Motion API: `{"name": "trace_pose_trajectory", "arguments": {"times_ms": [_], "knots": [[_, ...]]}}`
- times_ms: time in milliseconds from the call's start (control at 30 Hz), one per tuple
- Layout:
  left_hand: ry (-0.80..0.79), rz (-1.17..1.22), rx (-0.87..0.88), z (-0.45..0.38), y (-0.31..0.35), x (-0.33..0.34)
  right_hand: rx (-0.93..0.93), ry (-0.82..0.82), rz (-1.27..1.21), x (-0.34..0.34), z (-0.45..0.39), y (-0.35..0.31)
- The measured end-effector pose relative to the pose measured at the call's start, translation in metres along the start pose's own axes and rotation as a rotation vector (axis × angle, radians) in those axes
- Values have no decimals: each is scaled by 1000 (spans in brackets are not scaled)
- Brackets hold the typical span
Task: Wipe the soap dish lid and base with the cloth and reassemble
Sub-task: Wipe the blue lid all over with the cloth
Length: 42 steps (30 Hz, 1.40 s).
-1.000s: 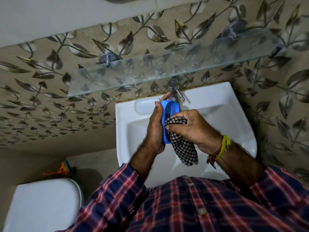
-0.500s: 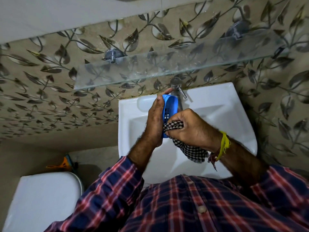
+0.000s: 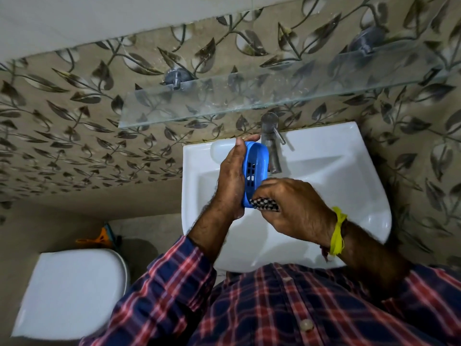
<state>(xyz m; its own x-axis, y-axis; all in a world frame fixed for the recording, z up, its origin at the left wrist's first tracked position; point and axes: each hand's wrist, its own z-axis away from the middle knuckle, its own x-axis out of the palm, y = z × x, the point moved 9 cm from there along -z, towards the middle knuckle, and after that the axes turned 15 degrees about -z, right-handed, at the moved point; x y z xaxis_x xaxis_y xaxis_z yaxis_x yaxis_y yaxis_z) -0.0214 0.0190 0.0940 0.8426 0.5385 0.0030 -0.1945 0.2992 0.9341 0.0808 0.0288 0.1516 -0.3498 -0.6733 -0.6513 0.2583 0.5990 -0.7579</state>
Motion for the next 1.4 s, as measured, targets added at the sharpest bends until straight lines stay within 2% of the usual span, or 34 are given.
{"name": "trace_pose_trajectory", "arguments": {"times_ms": [100,233,333,467,600,667,733,800,867,1033,1133,1267,1400], "knots": [[31,23,-15,0,0,-8,-90,36,46,3,0,-11],[57,4,-3,1,3,-12,-37,37,84,2,2,2],[63,31,-52,3,-3,-12,-101,39,84,10,5,-7],[59,121,-155,2,-2,-17,-127,156,32,4,6,4],[-20,96,-240,0,-3,-11,-136,281,-67,-2,7,10],[42,-46,-114,0,2,-23,4,358,-304,-11,3,28],[131,-299,238,12,16,-31,190,403,-646,-17,0,51],[96,-558,591,29,15,-14,301,375,-929,-13,-4,60],[30,-588,667,30,1,1,327,300,-1131,-5,-10,54],[-54,-403,581,16,-1,8,330,256,-1276,-4,-21,43],[-85,-282,521,14,1,6,280,174,-1302,0,-22,34],[-131,-207,467,15,5,8,208,120,-1198,2,-16,24],[-140,-92,394,17,11,18,133,225,-1062,-18,-25,17]]}}
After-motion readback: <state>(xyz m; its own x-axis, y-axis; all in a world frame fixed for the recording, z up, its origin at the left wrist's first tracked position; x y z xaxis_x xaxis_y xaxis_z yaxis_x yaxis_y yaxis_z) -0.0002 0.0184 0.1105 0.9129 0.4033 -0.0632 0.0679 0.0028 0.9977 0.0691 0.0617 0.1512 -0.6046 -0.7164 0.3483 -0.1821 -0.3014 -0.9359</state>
